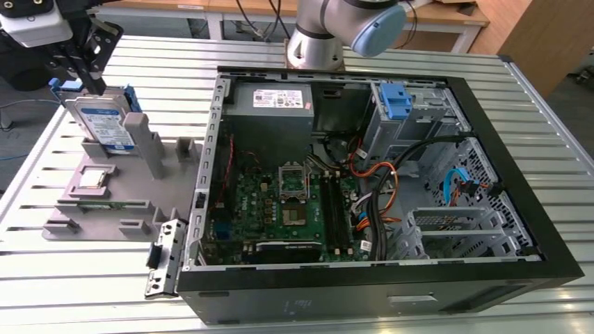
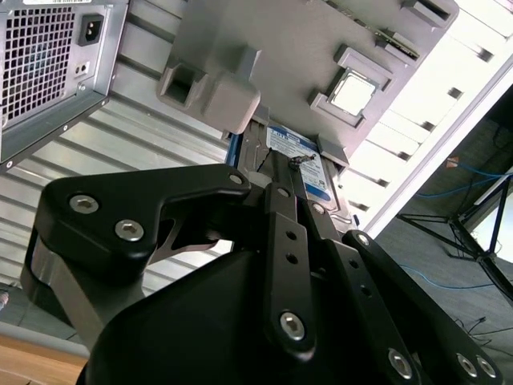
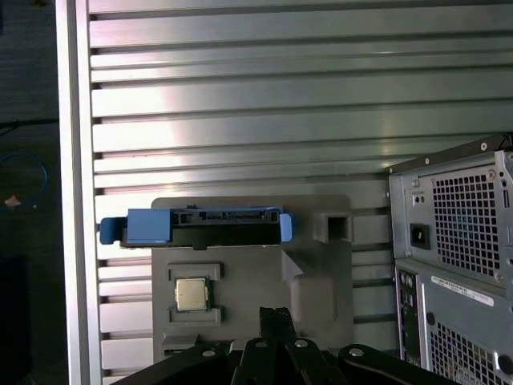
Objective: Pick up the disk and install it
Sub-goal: 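Reach for the disk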
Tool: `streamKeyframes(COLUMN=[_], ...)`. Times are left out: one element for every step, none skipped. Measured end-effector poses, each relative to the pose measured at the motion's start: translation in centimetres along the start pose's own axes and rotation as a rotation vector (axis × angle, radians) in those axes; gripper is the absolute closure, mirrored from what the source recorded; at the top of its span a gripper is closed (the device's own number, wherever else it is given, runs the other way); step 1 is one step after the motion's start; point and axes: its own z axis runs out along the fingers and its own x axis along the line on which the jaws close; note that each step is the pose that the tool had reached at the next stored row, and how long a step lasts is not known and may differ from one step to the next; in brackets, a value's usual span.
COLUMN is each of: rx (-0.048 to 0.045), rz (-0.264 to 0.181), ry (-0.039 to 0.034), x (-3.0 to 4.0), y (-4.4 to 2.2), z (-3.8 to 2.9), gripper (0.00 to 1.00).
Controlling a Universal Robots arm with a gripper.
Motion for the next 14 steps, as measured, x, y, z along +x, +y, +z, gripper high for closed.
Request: streamKeyframes(rx=[0.0000,-0.0001,-0.0001,0.0000,-0.0001,-0.0001,0.0000,0.0000,-0.0001,-0.0002,-0.0001,-0.0001,-0.0002,-0.0004], rz=[0.000,0.000,0.000,0.000,0.000,0.000,0.000,0.000,0.000,0.000,0.000,0.000,0.000,0.000], ry=[0.0000,0.0000,0.0000,0.0001,0.0000,0.0000,0.0001,0.0000,0.0000,0.0000,0.0000,0.0000,-0.0003,-0.0007], x=[0.00,-0.01,-0.01,0.00,0.02,0.03,0.04,0.05,0.06,0.07,0.07,0.09,0.11,0.14], y=[0.00,0.03,0.08,0.16,0.27,0.41,0.55,0.68,0.80,0.90,0.97,1.04,1.11,1.16], z=[0.00,0.00,0.01,0.01,0.01,0.02,0.02,0.03,0.04,0.05,0.07,0.10,0.17,0.26], gripper=[0.90,0.90,0.90,0.90,0.90,0.90,0.90,0.90,0.90,0.90,0.90,0.90,0.90,0.90])
